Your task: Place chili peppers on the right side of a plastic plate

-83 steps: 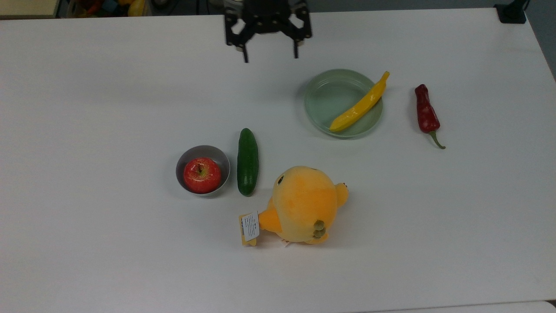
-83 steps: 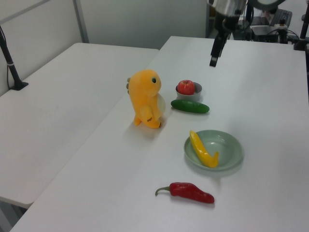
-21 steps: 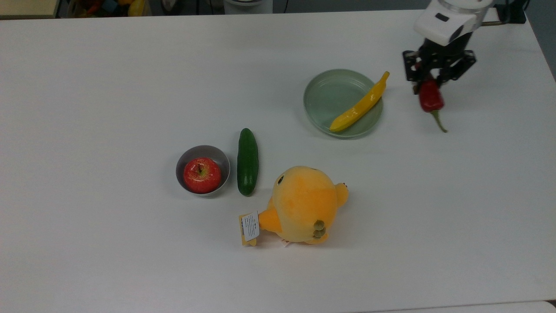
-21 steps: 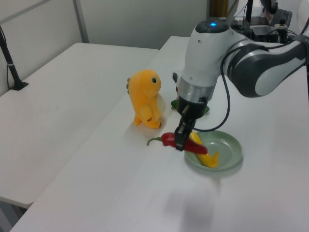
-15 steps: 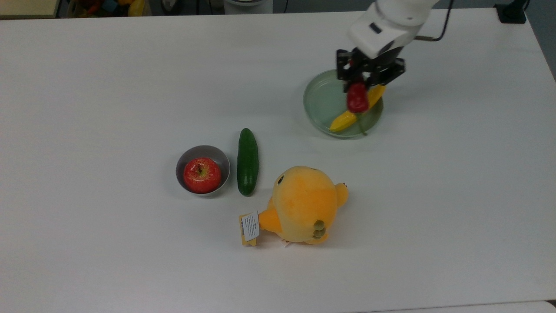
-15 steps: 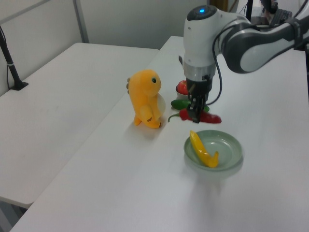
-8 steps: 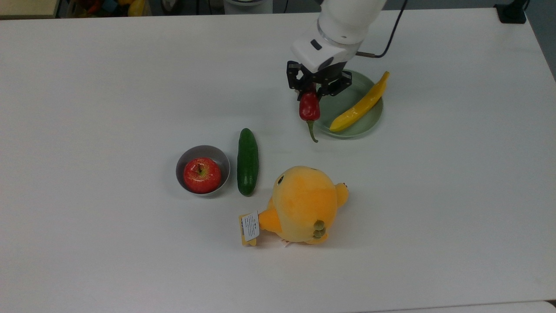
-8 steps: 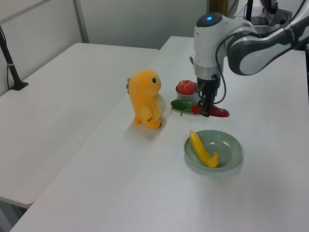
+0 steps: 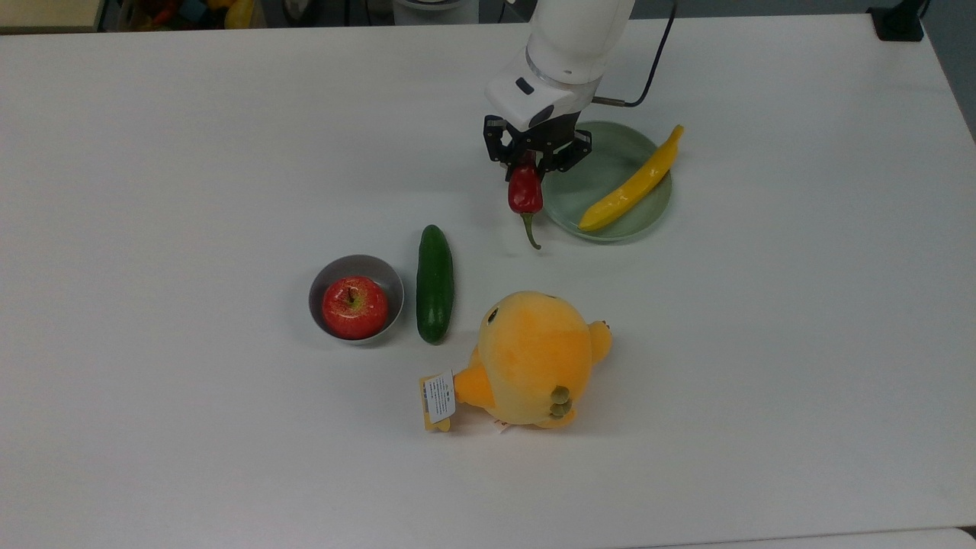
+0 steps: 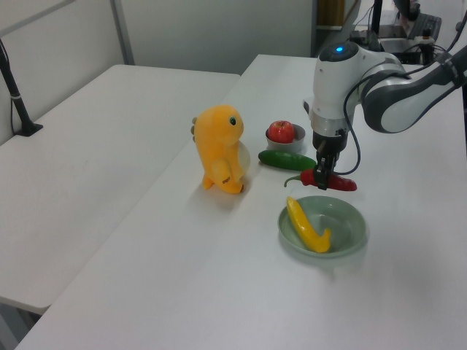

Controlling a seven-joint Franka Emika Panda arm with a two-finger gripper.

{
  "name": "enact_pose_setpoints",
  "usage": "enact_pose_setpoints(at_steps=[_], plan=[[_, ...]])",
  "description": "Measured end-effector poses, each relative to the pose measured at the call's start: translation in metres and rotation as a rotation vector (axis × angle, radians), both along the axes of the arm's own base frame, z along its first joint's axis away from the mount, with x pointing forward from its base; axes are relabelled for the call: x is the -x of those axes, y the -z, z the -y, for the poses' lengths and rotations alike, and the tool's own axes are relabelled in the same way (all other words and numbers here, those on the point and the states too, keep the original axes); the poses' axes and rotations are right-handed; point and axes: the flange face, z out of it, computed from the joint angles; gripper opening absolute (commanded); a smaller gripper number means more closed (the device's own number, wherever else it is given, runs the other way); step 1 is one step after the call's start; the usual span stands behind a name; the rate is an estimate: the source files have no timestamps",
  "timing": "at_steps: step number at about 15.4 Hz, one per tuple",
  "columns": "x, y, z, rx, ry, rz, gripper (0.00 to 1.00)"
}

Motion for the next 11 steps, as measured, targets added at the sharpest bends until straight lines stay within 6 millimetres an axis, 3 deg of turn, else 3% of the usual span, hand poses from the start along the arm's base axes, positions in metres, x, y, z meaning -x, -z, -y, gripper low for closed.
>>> enact_pose_setpoints(at_steps=[2,11], plan=[[0.001,0.003,0.001,0.002,0.0,-0.006,1.0],[0.003,0.028,0.002,0.019,0.001,-0.047,1.0]])
